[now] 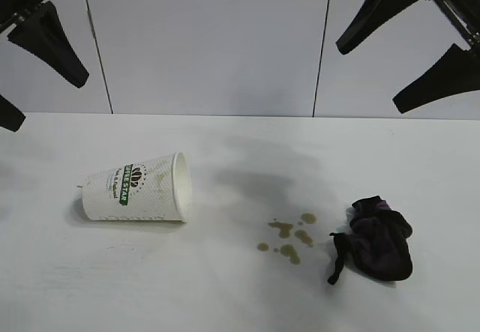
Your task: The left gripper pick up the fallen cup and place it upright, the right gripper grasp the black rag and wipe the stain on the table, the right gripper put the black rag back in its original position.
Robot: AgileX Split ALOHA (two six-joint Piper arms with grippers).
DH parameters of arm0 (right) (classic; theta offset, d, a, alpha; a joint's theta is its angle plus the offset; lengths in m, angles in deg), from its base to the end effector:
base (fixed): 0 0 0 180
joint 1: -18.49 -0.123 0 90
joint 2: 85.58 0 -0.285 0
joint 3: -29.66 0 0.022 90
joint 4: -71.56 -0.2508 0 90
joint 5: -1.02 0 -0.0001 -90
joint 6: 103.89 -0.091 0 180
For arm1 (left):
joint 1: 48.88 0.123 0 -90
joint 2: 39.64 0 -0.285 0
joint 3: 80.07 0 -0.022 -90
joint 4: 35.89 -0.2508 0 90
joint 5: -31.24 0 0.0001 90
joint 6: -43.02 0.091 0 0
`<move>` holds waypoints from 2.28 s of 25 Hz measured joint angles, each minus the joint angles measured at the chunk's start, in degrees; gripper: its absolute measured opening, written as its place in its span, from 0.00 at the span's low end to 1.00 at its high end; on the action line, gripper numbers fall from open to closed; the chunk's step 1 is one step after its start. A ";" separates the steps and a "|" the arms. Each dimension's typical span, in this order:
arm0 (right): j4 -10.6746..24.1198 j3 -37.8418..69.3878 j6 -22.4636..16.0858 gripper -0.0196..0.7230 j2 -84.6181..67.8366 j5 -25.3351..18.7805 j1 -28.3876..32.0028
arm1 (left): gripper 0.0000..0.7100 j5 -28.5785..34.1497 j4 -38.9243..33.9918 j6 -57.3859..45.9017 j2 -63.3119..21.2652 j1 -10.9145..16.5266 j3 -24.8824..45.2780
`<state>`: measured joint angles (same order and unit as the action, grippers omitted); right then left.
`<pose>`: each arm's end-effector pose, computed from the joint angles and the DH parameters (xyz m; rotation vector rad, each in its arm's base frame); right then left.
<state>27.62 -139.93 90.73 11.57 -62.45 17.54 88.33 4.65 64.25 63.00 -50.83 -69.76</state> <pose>0.3012 0.0615 0.2829 0.0408 2.7429 0.9847 0.3228 -0.0607 0.2508 0.0836 2.7522 -0.8364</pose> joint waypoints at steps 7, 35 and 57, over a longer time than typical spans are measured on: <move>0.00 0.00 0.00 0.78 0.00 0.00 0.00 | 0.92 -0.05 0.00 0.00 0.00 0.00 0.00; 0.00 0.00 0.00 0.78 0.00 0.05 0.00 | 0.92 -2.95 1.45 18.86 0.04 -5.39 -9.85; 0.00 0.00 0.00 0.78 0.00 0.05 0.00 | 0.92 -5.64 -50.38 27.42 15.49 -35.23 -15.52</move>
<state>27.62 -139.93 90.73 11.57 -62.40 17.54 82.69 -45.74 91.66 78.49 -86.06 -85.28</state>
